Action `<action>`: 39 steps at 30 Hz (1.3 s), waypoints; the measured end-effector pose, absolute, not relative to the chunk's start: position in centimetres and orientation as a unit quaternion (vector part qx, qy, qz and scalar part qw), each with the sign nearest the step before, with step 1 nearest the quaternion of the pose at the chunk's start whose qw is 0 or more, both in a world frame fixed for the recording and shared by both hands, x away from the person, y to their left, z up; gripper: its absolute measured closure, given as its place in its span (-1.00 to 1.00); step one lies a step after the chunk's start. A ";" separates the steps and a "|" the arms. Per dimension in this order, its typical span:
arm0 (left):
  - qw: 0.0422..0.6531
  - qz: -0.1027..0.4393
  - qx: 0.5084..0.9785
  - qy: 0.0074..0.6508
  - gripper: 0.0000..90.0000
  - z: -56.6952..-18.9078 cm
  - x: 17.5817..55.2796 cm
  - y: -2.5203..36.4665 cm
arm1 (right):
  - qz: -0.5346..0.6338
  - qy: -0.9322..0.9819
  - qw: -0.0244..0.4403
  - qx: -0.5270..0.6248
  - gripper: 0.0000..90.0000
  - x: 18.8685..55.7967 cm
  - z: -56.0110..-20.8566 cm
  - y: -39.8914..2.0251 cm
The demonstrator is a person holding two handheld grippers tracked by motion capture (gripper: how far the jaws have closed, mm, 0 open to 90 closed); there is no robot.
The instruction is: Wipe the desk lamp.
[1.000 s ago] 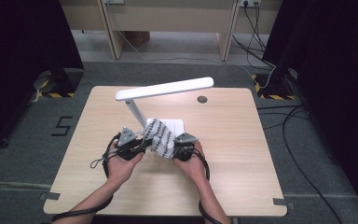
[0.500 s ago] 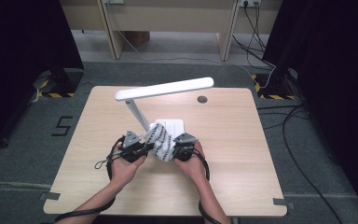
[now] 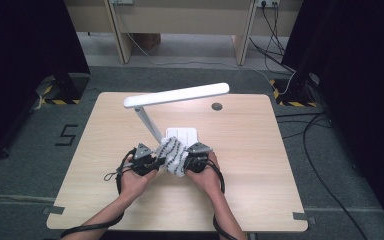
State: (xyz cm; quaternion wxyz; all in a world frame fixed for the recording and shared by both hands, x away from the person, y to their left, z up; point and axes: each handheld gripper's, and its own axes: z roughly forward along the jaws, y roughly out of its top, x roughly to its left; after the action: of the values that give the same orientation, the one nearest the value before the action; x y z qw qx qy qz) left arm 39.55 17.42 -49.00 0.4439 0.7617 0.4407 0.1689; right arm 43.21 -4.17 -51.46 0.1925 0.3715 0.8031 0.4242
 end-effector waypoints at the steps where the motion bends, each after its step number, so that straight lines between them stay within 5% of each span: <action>1: 0.444 0.168 0.761 0.442 0.79 -49.0 39.5 17.5 | 0.424 0.803 0.192 0.371 0.34 43.2 -51.5 -4.2; 23: 0.472 0.184 0.740 0.443 0.79 -44.9 35.8 24.8 | 0.425 0.803 0.192 0.372 0.33 43.2 -51.5 -4.2; 39: 0.500 0.217 0.700 0.461 0.79 -41.4 36.7 27.6 | 0.425 0.803 0.193 0.371 0.33 43.2 -51.5 -4.2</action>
State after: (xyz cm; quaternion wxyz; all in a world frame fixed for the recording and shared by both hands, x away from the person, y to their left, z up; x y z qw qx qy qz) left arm 36.72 27.61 -41.38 0.4999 0.7004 0.4611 0.2166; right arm 43.23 -4.16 -51.48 0.1933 0.3712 0.8028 0.4247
